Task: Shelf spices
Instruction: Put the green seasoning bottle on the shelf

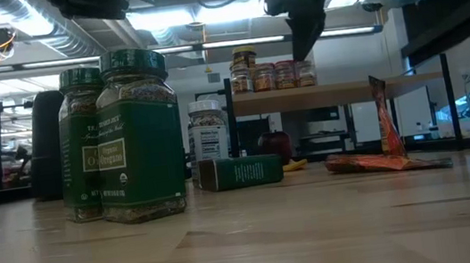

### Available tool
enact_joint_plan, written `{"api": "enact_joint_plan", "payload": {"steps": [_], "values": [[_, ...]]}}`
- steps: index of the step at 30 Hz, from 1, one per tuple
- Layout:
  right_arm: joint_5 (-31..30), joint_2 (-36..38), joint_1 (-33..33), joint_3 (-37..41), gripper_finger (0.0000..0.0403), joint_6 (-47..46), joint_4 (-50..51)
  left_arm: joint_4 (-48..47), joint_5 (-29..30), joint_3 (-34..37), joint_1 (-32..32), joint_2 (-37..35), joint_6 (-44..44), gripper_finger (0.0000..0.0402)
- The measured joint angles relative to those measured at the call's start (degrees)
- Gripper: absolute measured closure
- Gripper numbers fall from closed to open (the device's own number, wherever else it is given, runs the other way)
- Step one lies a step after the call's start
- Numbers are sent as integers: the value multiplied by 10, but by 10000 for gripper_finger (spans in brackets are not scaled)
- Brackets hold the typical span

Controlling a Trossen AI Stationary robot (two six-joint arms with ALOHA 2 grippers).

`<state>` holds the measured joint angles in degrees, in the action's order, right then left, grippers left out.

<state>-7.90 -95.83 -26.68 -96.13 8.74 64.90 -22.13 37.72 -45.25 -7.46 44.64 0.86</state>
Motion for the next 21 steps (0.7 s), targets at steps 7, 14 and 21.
{"api": "enact_joint_plan", "payload": {"steps": [7, 14, 21], "values": [[-8, 9, 0, -69, 174, 2, 82, -1, 0, 0, 0, 0, 0, 153], [-32, 42, -14, -66, 173, 14, 16, -11, 0, 0, 0, 0, 5, 153], [-48, 42, -60, -15, 173, 51, -145, -9, 0, 0, 0, 0, 13, 153]]}}
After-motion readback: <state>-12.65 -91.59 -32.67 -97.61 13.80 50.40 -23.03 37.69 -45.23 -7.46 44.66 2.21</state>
